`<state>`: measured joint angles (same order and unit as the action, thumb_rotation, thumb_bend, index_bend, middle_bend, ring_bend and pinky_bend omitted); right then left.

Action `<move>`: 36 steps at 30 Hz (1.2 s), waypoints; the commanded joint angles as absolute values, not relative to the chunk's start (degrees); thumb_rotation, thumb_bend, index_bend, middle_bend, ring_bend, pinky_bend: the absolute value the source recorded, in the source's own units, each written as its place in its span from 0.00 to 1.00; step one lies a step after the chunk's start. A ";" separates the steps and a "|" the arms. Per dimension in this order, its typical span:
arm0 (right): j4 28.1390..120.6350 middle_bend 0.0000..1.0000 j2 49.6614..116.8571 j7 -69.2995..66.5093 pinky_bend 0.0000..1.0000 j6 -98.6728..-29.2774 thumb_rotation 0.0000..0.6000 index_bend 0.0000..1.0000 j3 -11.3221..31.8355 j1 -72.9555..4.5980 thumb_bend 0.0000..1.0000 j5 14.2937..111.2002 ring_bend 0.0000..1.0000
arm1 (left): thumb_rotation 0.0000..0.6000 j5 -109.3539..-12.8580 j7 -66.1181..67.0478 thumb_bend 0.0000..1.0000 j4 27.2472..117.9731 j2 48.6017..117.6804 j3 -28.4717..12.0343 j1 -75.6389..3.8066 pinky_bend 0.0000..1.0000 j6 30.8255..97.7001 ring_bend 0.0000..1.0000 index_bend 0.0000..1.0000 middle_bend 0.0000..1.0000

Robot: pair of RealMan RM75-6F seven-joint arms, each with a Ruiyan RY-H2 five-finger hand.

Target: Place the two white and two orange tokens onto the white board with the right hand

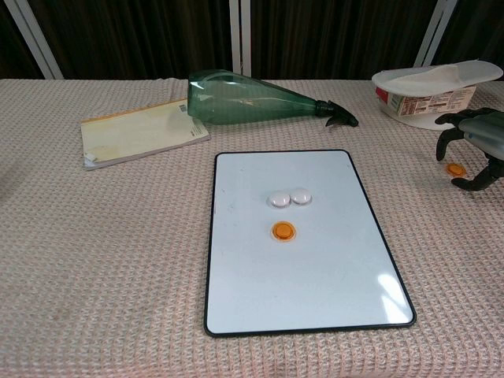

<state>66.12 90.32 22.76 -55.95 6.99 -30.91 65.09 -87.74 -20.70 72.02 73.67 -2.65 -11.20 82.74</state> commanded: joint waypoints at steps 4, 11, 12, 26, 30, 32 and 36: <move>65.90 0.02 90.38 23.63 0.00 -56.10 1.00 0.39 7.27 -30.67 0.33 64.15 0.00 | 1.00 -87.83 -20.61 0.10 72.24 73.43 -2.61 -11.04 0.15 83.05 0.09 0.17 0.11; 64.92 0.02 90.86 23.99 0.00 -55.96 1.00 0.42 7.31 -30.72 0.33 64.00 0.00 | 1.00 -87.67 -20.51 0.10 72.33 73.44 -2.66 -10.99 0.15 83.04 0.09 0.17 0.11; 64.76 0.02 91.00 23.98 0.00 -55.98 1.00 0.42 7.33 -30.73 0.33 64.03 0.00 | 1.00 -87.62 -20.49 0.10 72.33 73.42 -2.67 -10.99 0.15 82.99 0.09 0.17 0.11; 63.49 0.03 92.10 20.77 0.00 -56.66 1.00 0.49 7.46 -30.32 0.37 65.63 0.00 | 1.00 -87.34 -20.37 0.10 72.48 73.21 -2.87 -10.91 0.15 83.02 0.09 0.17 0.10; 65.31 0.04 91.17 18.55 0.00 -58.29 1.00 0.52 6.67 -29.86 0.37 68.68 0.00 | 1.00 -87.23 -20.41 0.10 72.41 73.28 -2.86 -10.91 0.15 82.85 0.09 0.17 0.11; 67.83 0.04 90.11 17.34 0.00 -59.73 1.00 0.52 6.25 -29.67 0.37 70.96 0.00 | 1.00 -87.22 -20.43 0.10 72.38 73.31 -2.89 -10.95 0.15 82.79 0.09 0.17 0.11; 74.24 0.06 87.51 15.15 0.00 -62.77 1.00 0.55 4.63 -29.57 0.37 77.10 0.00 | 1.00 -87.32 -20.42 0.10 72.48 73.31 -2.95 -10.93 0.15 83.02 0.09 0.17 0.11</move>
